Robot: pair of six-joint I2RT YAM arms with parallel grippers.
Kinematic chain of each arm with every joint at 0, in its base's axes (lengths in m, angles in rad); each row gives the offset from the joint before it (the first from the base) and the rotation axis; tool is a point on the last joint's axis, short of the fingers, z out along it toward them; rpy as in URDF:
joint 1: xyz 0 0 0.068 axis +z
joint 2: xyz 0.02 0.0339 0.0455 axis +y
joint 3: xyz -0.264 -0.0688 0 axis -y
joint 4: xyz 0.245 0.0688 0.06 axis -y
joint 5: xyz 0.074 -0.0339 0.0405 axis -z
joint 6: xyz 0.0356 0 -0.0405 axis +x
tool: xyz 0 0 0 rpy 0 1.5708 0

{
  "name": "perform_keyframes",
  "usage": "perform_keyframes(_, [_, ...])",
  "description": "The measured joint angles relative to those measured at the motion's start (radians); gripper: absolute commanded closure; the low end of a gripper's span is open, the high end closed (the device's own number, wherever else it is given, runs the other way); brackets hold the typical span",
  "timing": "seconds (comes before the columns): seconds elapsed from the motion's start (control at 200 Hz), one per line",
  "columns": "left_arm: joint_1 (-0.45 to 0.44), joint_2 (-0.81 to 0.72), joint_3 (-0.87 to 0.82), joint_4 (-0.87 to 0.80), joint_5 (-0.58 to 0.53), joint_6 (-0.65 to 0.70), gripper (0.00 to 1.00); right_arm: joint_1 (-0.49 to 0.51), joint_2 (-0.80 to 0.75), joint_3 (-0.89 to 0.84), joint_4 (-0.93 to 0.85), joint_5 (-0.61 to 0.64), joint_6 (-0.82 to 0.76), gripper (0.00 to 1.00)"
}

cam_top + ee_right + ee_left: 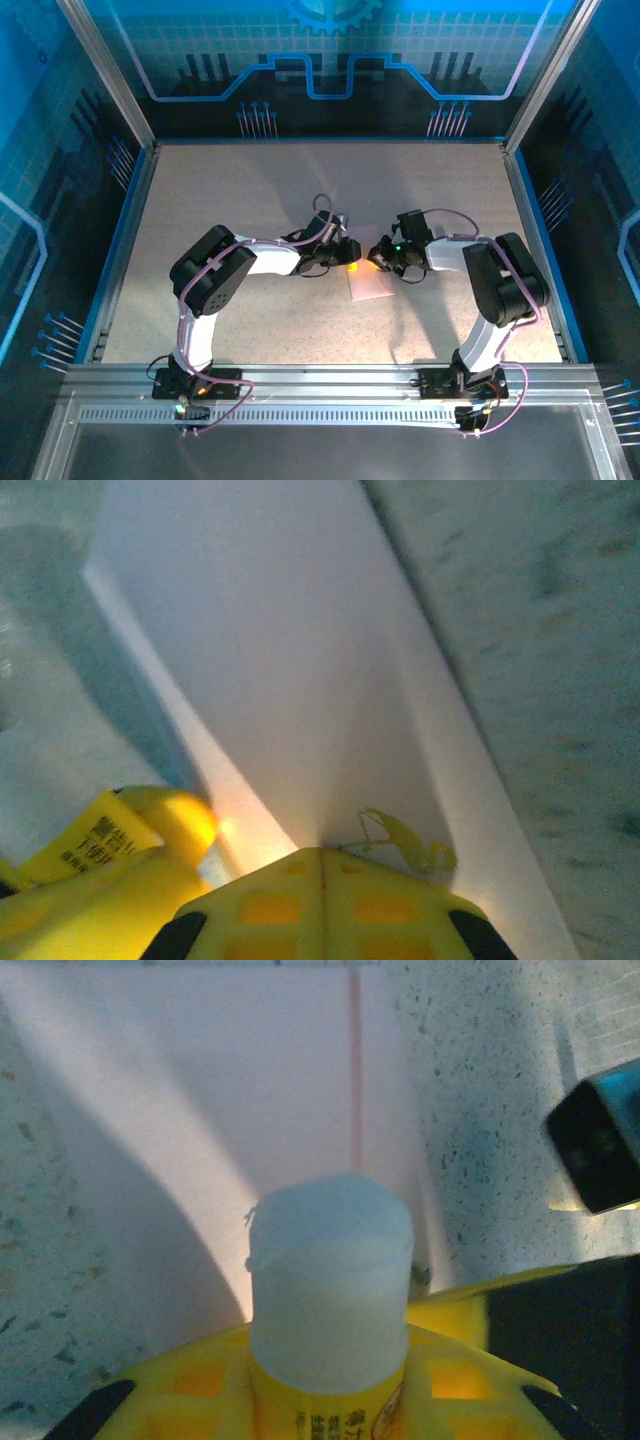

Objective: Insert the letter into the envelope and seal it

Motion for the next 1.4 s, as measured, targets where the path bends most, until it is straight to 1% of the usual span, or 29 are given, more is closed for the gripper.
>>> perform_keyframes(0.19, [0.003, 0.000, 0.012, -0.016, 0.001, 0.016, 1.00, 0.004, 0.027, -0.021, 0.108, -0.027, 0.029, 1.00])
perform_keyframes(0.49, [0.039, -0.019, 0.017, -0.053, 0.007, 0.034, 1.00, 0.005, 0.019, -0.053, 0.160, -0.018, 0.041, 1.00])
perform_keyframes(0.715, [0.093, -0.151, 0.017, -0.102, 0.007, 0.076, 1.00, 0.009, 0.007, -0.080, 0.197, 0.004, 0.070, 1.00])
perform_keyframes(0.976, [0.142, -0.283, 0.007, -0.138, 0.010, 0.109, 1.00, 0.045, -0.032, -0.122, 0.233, 0.101, 0.136, 1.00])
perform_keyframes(1.206, [0.159, -0.339, -0.044, -0.169, 0.016, 0.125, 1.00, 0.092, -0.060, -0.123, 0.204, 0.185, 0.188, 1.00])
perform_keyframes(1.401, [0.162, -0.373, -0.060, -0.198, 0.023, 0.135, 1.00, 0.112, -0.087, -0.081, 0.082, 0.224, 0.191, 1.00])
